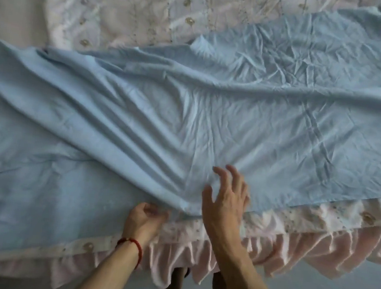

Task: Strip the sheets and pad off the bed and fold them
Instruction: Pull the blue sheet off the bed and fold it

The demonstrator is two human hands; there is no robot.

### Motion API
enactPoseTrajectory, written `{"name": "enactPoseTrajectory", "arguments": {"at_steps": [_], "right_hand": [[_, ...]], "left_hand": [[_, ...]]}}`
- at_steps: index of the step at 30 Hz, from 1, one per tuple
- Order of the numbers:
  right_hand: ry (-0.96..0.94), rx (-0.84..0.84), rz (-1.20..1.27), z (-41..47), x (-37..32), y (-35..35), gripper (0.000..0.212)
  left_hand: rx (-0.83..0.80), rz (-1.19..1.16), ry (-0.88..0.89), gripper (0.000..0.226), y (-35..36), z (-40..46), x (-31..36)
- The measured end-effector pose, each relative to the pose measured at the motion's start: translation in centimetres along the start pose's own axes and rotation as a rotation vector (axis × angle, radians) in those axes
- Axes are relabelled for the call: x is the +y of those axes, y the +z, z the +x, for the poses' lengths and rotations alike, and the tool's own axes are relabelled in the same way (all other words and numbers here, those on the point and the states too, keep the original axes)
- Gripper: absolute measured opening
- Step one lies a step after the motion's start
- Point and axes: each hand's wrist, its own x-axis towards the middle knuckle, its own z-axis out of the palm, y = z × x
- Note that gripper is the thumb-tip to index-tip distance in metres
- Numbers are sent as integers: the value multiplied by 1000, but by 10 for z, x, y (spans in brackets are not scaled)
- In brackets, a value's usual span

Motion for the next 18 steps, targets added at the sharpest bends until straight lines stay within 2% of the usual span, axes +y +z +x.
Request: {"name": "enactPoseTrajectory", "arguments": {"at_steps": [1, 3, 5, 7, 10, 12, 14, 18], "right_hand": [[-124, -157, -68, 6, -7, 15, 44], [-300, -398, -135, 14, -38, 48, 47], [-330, -530, -209, 21, -67, 76, 59], [-254, -597, -306, 27, -86, 104, 76], [-185, -638, -434, 28, -91, 132, 104], [-179, -650, -538, 27, -87, 143, 120], [-157, -628, -592, 25, -88, 155, 128], [-68, -578, -661, 28, -96, 173, 130]], "left_hand": [[62, 63, 50, 30, -13, 6, -2], [218, 193, 154, 38, -57, 24, -8], [338, 310, 202, 49, -101, 51, -11], [400, 443, 148, 63, -140, 83, -13], [387, 470, 55, 86, -169, 124, -22], [277, 461, 33, 103, -169, 139, -31], [218, 530, 38, 106, -164, 147, -40], [227, 671, 84, 103, -157, 151, -33]]}}
